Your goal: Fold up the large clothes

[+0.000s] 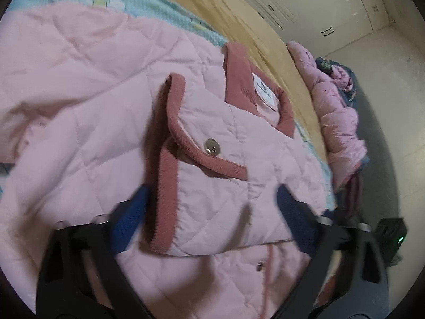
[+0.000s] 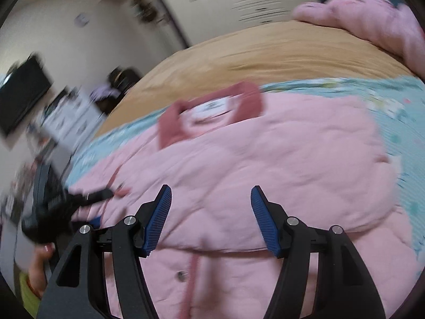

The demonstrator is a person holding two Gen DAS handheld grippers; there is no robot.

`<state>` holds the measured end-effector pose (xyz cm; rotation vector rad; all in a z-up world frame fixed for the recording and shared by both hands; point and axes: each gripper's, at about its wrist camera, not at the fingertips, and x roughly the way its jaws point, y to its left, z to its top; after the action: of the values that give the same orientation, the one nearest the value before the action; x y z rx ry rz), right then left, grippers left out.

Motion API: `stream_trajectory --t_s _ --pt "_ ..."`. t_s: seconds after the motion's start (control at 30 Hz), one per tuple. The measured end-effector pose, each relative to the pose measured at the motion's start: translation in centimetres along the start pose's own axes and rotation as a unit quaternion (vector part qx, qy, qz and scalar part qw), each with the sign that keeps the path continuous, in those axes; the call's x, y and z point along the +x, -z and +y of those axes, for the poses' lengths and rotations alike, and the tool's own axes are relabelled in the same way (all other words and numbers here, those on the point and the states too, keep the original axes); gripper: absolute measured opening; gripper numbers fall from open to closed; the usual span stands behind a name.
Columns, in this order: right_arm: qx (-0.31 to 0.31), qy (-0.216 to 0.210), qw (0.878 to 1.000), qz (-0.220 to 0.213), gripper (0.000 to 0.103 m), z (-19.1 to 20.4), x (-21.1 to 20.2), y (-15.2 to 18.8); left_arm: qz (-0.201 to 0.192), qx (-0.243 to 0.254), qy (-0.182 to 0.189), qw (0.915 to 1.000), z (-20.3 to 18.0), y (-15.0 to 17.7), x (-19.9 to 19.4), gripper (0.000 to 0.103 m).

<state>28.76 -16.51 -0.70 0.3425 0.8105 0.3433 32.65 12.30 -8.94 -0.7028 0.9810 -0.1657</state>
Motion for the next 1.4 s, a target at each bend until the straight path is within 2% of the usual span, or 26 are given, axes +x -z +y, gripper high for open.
stream_trajectory --t_s 0.03,0.1,0.13,0.17,0.2,0.3,0.43,0.5,0.57,0.7,0.87,1.0,1.1,1.23,1.4 --pt "0.015 0.004 1.000 -0.008 0.061 -1.0 -0.3 -0.3 -0.003 0.013 -0.005 0.9999 -0.3 0.1 0.0 0.039" --pt "0.043 0.012 0.999 -0.024 0.061 -2.8 -1.2 -0.8 -0.001 0.032 -0.015 0.9994 -0.7 0.1 0.2 0.033" --pt "0.053 0.015 0.998 -0.030 0.061 -3.5 -1.5 -1.0 -0.001 0.042 -0.017 0.9990 -0.9 0.2 0.2 0.017" --pt "0.067 0.019 0.997 -0.038 0.061 -4.3 -2.0 -1.2 0.003 0.049 -0.014 0.9987 -1.2 0.2 0.2 0.008" --pt "0.073 0.021 0.996 -0.043 0.061 -4.7 -2.1 -1.3 0.002 0.049 -0.007 0.9988 -1.3 0.1 0.0 0.003" --pt "0.093 0.028 0.993 -0.060 0.061 -6.2 -3.2 -1.8 -0.026 0.063 0.009 0.9976 -2.2 -0.2 -1.6 0.002" --pt "0.107 0.042 0.988 -0.101 0.061 -7.7 -5.6 -2.5 -0.089 0.085 0.040 0.9916 -3.9 -0.8 -6.1 0.002" --pt "0.112 0.050 0.985 -0.119 0.061 -8.4 -6.6 -2.7 -0.121 0.099 0.042 0.9869 -4.7 -1.0 -7.9 0.002" --pt "0.113 0.055 0.985 -0.122 0.062 -9.0 -6.9 -2.8 -0.134 0.108 0.035 0.9845 -4.8 -1.2 -8.4 0.002" --pt "0.110 0.057 0.986 -0.110 0.062 -9.3 -6.1 -2.7 -0.114 0.092 0.009 0.9892 -3.3 -1.6 -6.5 0.002" --pt "0.059 0.068 0.993 -0.075 0.062 -7.6 -3.7 -2.3 -0.087 0.073 -0.028 0.9931 -1.0 -1.6 -4.1 0.002" --pt "0.026 0.071 0.997 -0.032 0.062 -6.3 -1.1 -1.6 -0.071 0.081 -0.062 0.9923 -0.4 -1.1 -2.7 0.002" --pt "0.016 0.087 0.996 0.003 0.062 -6.3 0.8 -0.9 -0.039 0.094 -0.094 0.9904 0.2 -0.7 -1.1 0.004" --pt "0.030 0.111 0.992 0.050 0.061 -7.7 2.8 0.1 -0.026 0.086 -0.105 0.9904 1.5 -0.5 0.0 0.008" --pt "0.034 0.110 0.991 0.066 0.061 -8.5 4.0 1.1 -0.019 0.100 -0.121 0.9875 1.5 -0.3 0.6 0.009"
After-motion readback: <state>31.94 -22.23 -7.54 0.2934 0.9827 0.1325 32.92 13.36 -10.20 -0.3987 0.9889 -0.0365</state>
